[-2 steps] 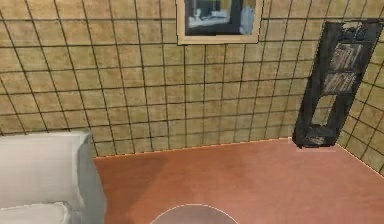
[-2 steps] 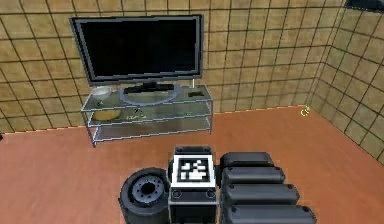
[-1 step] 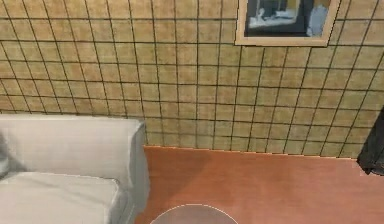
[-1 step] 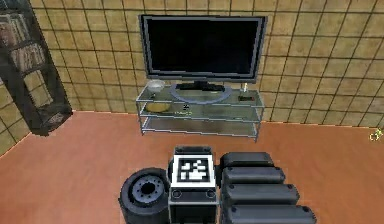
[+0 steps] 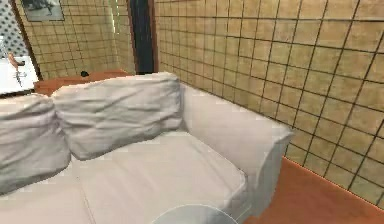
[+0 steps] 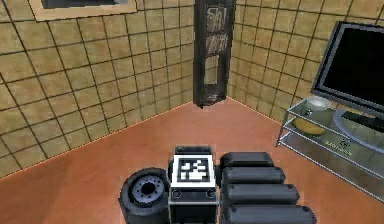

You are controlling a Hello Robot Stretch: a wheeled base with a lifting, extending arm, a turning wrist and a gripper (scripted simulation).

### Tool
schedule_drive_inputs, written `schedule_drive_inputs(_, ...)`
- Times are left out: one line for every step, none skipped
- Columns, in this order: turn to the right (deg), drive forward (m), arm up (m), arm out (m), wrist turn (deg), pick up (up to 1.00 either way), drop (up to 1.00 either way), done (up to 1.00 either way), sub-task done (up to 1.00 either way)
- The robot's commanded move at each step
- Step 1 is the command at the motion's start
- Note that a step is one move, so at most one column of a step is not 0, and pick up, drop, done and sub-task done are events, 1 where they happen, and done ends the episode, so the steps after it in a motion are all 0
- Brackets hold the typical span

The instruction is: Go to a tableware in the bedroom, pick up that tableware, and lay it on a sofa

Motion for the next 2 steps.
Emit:
schedule_drive_inputs(-45.0, 0.00, 0.00, 0.00, 0.0, 0.00, 0.00, 0.00, 0.00)
schedule_drive_inputs(-21.0, 0.00, 0.00, 0.00, 0.0, 0.00, 0.00, 0.00, 0.00)
